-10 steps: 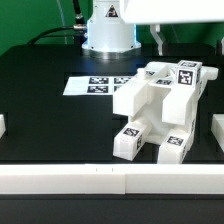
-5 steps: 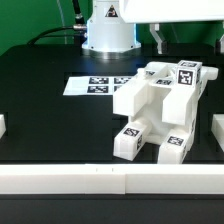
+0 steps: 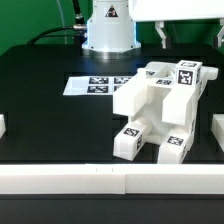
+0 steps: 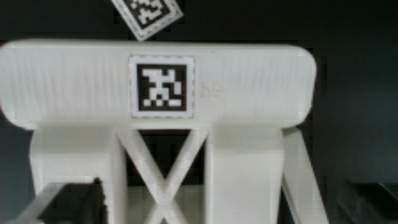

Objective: Assemble chair

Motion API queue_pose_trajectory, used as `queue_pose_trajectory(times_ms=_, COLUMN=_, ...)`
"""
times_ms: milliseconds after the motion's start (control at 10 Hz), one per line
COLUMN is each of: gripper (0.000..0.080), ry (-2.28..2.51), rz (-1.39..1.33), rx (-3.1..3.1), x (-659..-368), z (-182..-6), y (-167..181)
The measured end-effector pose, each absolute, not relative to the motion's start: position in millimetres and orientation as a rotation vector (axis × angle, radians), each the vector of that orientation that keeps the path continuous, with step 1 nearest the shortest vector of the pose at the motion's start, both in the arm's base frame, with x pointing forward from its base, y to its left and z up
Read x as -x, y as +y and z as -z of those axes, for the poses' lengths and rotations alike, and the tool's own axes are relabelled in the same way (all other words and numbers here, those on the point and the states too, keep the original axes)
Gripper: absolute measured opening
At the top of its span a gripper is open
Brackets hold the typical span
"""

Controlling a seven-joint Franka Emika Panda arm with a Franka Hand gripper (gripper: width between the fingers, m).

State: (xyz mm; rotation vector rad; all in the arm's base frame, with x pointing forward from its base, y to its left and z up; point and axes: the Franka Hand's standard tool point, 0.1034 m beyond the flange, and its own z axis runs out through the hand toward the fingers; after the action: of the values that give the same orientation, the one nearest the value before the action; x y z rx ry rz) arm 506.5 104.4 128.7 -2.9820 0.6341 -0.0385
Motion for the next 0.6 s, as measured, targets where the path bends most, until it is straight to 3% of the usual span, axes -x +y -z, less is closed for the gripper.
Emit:
queue_pose_trajectory(times_ms=300, gripper=0.0649, ry=0.629, rz=0.034, rx=2.984, x=-504, z=-127.1, y=106)
queue_pose_trajectory(times_ms=600, gripper=0.0649, ry=0.565, rz=0.073, rx=3.002, x=-452, z=-105.5, y=132)
